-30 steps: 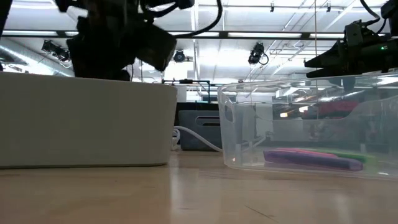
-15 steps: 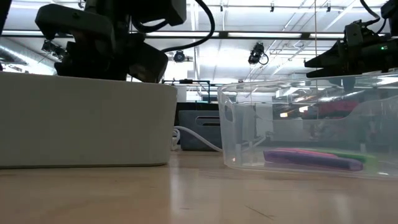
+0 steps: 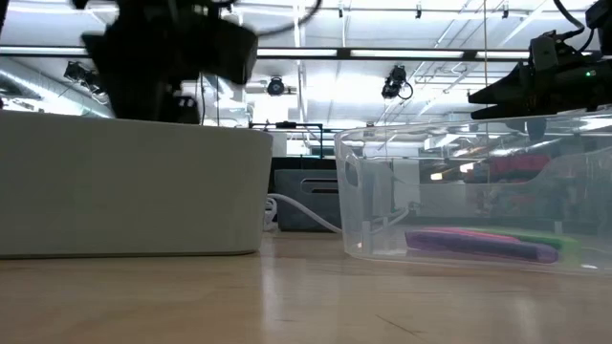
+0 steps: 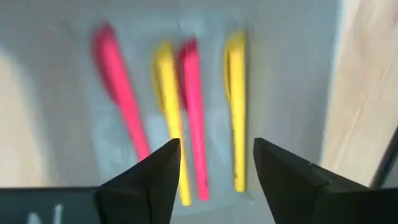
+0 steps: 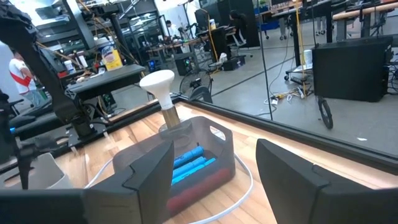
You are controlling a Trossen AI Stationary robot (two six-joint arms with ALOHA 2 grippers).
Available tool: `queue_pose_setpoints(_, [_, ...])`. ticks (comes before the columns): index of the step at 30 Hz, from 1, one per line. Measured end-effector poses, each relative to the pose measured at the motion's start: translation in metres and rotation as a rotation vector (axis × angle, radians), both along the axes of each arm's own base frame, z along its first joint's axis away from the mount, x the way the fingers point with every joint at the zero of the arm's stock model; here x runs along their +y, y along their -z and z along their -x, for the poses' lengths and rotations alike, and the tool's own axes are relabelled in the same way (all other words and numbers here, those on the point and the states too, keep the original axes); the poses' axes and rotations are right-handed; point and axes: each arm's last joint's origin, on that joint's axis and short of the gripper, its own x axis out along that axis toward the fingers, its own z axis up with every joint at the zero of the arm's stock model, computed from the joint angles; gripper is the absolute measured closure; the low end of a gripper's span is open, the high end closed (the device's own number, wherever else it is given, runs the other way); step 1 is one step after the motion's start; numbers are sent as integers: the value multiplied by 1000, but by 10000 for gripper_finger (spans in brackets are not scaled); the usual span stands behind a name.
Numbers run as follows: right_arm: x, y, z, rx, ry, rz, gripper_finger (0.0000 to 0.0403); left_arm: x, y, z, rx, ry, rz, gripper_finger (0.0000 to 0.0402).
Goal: Pick & Place Markers
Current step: Return to Home Position
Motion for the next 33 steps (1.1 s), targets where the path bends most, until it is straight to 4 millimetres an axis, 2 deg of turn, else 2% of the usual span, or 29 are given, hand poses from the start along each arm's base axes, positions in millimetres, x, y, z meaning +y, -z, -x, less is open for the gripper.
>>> queue_pose_setpoints(7, [0, 0, 0, 1, 0, 0, 172, 16, -53, 24, -278, -84, -157, 189])
queue_pose_setpoints(13, [0, 0, 0, 1, 0, 0, 172, 35, -76, 65, -476, -228, -218, 197])
queue_pose_setpoints(16, [0, 0, 0, 1, 0, 0, 172, 43, -76, 87, -585, -272, -205, 197])
queue_pose_setpoints(21, [0, 0, 0, 1, 0, 0, 172, 53, -68, 116, -748, -243, -178, 196])
queue_pose_setpoints(28, [0, 0, 0, 1, 0, 0, 172, 66, -53, 154, -1004, -125, -246, 195])
queue_pose_setpoints(33, [0, 0, 0, 0, 0, 0, 172, 75, -39, 179, -1138, -108, -315, 195])
